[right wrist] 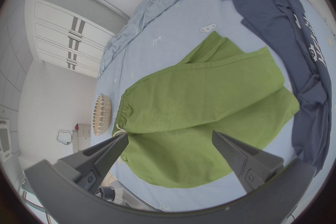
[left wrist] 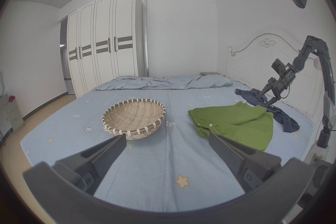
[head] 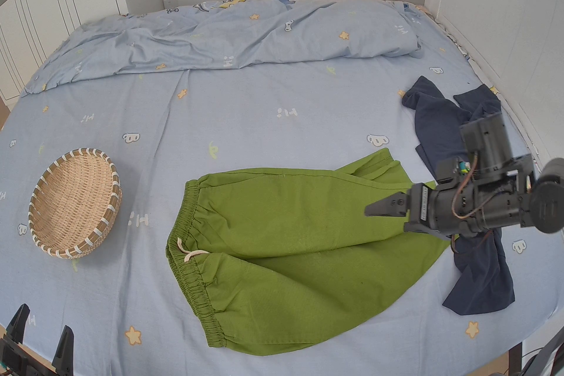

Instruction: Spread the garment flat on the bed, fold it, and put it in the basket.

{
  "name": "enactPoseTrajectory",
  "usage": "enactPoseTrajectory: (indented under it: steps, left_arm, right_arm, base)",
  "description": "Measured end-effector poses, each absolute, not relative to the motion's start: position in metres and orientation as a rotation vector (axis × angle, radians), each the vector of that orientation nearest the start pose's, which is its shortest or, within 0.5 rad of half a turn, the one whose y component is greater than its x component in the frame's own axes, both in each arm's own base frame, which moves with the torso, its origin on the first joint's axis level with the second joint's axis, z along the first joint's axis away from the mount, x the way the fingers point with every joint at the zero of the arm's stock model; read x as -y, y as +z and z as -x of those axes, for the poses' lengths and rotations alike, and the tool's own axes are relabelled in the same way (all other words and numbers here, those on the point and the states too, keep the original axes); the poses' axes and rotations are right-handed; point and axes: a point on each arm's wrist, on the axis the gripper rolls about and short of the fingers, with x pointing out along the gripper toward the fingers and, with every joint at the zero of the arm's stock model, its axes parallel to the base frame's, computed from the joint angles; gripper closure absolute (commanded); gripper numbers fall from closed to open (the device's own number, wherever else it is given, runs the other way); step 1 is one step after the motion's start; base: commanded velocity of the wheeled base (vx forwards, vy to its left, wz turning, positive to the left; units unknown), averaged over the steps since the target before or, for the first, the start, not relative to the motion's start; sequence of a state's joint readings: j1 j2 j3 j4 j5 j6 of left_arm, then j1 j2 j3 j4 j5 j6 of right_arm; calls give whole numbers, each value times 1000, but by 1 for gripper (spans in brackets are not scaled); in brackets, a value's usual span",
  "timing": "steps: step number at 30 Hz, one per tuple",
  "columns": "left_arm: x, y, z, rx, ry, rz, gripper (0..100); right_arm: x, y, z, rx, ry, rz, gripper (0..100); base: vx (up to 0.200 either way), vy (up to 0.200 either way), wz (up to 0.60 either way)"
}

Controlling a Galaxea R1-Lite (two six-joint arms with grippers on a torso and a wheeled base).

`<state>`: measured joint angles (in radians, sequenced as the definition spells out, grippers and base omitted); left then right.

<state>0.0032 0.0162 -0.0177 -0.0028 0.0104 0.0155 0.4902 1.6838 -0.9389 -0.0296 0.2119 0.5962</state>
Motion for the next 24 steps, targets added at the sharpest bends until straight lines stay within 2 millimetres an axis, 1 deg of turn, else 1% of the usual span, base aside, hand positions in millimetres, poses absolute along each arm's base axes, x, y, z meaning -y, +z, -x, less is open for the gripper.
enactPoseTrajectory:
  steps: [3,5,7,9,12,15,18,21,24]
  left_arm:
    - [0,83,23,15,13,-5,0]
    - [0,92,26,39,5,25,0]
    - [0,105,29,60,-18,55,0]
    - [1,121,32,64,-75,80,0]
    - [3,140,30,27,-179,119,0]
    - [6,154,18,-62,-292,179,0]
    - [9,163,-1,-176,-405,245,0]
    - [11,166,-23,-281,-494,297,0]
    - [15,165,-47,-387,-584,344,0]
  right_arm:
    - [-120,169,-242,-834,444,-477,0]
    - [-110,170,-233,-818,441,-486,0]
    - [-105,172,-228,-802,443,-491,0]
    - [-101,174,-224,-791,442,-495,0]
    - [-98,177,-222,-777,448,-497,0]
    - [-96,179,-220,-768,449,-501,0]
    - [-94,180,-220,-763,450,-502,0]
    - [-93,180,-220,-759,450,-502,0]
    - [-93,180,-220,-758,450,-503,0]
  base:
    - [0,0,0]
    - [0,0,0]
    - [0,0,0]
    - [0,0,0]
    - [0,0,0]
    - [0,0,0]
    - [0,0,0]
    - [0,0,0]
    - [0,0,0]
